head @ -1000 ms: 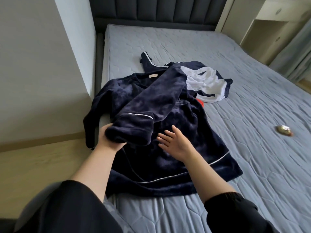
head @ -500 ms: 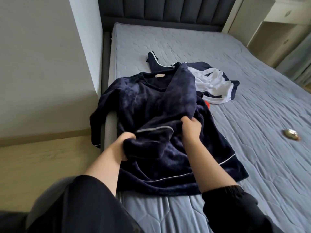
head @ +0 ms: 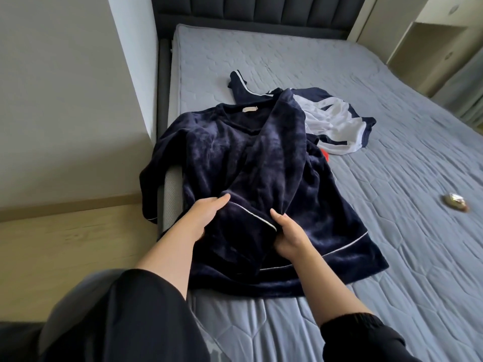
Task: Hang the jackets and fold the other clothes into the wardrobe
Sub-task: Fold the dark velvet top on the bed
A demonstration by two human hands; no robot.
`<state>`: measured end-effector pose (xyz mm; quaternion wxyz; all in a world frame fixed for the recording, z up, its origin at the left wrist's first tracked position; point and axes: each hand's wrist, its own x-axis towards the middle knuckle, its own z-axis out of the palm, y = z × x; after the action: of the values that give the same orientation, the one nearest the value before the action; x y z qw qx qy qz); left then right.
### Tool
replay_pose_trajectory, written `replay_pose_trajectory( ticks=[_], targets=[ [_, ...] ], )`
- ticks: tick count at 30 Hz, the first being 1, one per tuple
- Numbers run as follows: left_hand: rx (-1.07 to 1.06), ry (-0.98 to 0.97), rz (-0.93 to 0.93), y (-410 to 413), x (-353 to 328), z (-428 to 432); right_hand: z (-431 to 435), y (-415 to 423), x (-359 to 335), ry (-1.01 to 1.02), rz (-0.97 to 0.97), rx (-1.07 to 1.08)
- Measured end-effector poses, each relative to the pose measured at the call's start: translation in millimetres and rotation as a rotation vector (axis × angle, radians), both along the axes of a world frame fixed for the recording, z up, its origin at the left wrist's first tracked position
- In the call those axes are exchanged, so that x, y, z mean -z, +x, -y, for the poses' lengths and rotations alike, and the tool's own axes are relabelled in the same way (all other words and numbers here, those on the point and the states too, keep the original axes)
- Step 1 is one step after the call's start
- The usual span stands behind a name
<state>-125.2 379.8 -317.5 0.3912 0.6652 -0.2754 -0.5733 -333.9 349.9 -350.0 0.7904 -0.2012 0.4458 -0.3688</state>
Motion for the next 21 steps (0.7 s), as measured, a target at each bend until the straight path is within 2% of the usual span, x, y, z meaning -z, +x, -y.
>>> replay_pose_trajectory(
  ticks=[3, 4, 5, 7, 10, 12, 13, 15, 17, 21],
  targets=[
    [0.123, -0.034, 0.467, 6, 9, -10, -5, 13, 5, 0.002, -0.282, 0.015],
    [0.178, -0.034, 0.545, 7, 13, -13, -6, 18, 6, 0.003, -0.363, 0.035],
    [0.204, -0.049, 0.56, 7, 17, -15, -5, 22, 5, 0.009, -0.406, 0.04],
    [0.147, -0.125, 0.525, 10, 19, -18, -3, 28, 0, 0.06, -0.353, -0.044],
    [-0.164, -0.22, 0.572, 28, 15, -21, -3, 36, -8, 0.127, -0.126, -0.149],
    [-0.316, -0.157, 0.707, 47, 18, -28, -5, 46, -4, 0.098, -0.135, -0.112],
    [-0.303, -0.084, 0.737, 56, 22, -30, -6, 51, 2, 0.058, -0.216, -0.062],
    [-0.122, 0.093, 0.69, 67, 30, -35, -9, 61, 9, -0.047, -0.438, 0.07],
    [0.076, 0.213, 0.542, 71, 30, -42, -11, 67, 14, -0.135, -0.571, 0.138],
    [0.239, 0.256, 0.374, 72, 13, -52, -8, 63, 16, -0.107, -0.592, 0.168]
  ],
)
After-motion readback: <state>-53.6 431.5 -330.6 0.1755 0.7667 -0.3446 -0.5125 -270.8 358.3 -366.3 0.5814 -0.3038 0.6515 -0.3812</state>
